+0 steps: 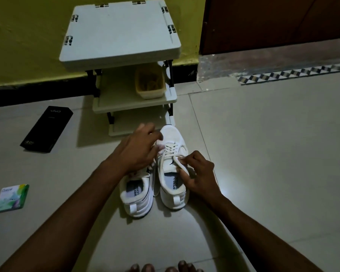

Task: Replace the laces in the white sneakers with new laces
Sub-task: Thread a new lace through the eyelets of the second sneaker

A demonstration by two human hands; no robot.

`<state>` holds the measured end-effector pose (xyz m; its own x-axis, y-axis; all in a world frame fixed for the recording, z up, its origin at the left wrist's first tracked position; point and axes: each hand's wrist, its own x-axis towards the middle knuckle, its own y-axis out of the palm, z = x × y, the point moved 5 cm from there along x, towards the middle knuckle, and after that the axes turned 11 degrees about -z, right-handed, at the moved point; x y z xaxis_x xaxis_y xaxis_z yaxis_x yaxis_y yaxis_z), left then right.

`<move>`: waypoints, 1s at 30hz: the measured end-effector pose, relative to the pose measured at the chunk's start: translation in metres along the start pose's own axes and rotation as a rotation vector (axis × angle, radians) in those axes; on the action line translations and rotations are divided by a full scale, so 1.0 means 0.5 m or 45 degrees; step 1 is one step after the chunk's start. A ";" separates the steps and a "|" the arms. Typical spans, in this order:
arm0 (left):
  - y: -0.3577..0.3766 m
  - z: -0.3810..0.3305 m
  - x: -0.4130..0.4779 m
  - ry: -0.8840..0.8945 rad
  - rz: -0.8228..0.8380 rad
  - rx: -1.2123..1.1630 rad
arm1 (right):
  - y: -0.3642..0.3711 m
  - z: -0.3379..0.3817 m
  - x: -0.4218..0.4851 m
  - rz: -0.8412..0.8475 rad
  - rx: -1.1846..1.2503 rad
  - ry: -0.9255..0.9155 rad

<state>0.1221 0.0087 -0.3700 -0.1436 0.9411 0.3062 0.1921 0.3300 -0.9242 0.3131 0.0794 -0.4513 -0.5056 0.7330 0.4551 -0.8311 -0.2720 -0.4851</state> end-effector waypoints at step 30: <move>0.026 -0.038 -0.019 -0.322 0.200 0.143 | -0.003 0.006 -0.019 0.042 -0.348 -0.005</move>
<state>0.1444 0.0053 -0.3805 -0.3601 0.9271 0.1045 0.1249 0.1589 -0.9794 0.3183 0.0708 -0.4527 -0.5328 0.7239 0.4384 -0.7208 -0.1167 -0.6832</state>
